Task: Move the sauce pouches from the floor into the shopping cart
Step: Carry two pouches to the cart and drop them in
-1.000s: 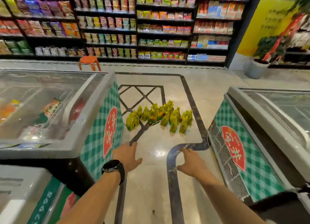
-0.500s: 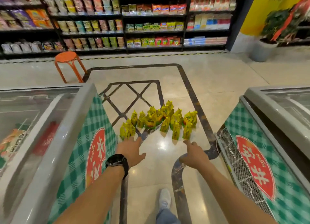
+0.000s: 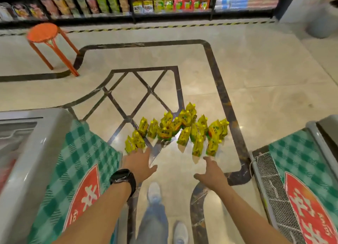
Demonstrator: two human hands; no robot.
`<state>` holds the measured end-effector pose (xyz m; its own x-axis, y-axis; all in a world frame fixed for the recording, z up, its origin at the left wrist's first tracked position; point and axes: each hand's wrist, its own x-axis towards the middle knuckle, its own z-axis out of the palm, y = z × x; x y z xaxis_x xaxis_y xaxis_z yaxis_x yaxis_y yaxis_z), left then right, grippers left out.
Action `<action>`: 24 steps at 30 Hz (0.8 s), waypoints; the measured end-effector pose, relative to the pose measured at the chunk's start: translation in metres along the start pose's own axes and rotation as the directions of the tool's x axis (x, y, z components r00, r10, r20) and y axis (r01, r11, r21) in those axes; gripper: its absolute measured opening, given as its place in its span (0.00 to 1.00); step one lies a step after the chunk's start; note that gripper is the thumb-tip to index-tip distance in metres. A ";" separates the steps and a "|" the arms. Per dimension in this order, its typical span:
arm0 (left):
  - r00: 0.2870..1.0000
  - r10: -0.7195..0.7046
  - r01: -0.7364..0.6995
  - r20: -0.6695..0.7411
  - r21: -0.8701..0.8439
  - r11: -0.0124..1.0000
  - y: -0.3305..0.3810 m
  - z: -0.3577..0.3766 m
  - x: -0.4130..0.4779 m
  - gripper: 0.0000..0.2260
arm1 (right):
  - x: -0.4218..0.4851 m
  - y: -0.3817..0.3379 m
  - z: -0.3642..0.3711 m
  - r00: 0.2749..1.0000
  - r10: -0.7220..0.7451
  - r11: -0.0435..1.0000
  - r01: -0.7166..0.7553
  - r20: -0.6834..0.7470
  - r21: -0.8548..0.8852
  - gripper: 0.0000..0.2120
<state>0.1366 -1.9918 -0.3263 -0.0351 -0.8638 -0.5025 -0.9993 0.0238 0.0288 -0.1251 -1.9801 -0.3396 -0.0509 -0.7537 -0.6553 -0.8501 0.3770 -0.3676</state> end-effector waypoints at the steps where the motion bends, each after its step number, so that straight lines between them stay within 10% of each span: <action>1: 1.000 0.008 -0.008 0.003 -0.008 1.000 -0.005 0.004 0.028 0.35 | 0.023 -0.005 0.003 1.000 0.024 1.000 -0.024 0.008 0.018 0.40; 13: 0.984 0.007 0.020 0.178 -0.149 0.989 -0.035 0.191 0.364 0.34 | 0.363 -0.009 0.131 0.977 0.215 0.899 -0.199 0.003 0.390 0.42; 20: 1.000 -0.024 0.022 -0.004 -0.296 0.955 -0.041 0.290 0.515 0.40 | 0.530 0.040 0.219 0.932 0.360 0.686 -0.230 -0.047 0.691 0.55; 24: 0.995 0.054 -0.082 -0.079 -0.421 0.903 -0.047 0.333 0.566 0.34 | 0.593 0.051 0.252 0.894 0.442 0.585 -0.221 -0.077 0.780 0.43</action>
<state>0.1595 -2.3143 -0.8999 -0.0878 -0.8981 -0.4308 -0.8944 -0.1193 0.4311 -0.0662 -2.2720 -0.9133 -0.4613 -0.5488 -0.6972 -0.0767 0.8075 -0.5848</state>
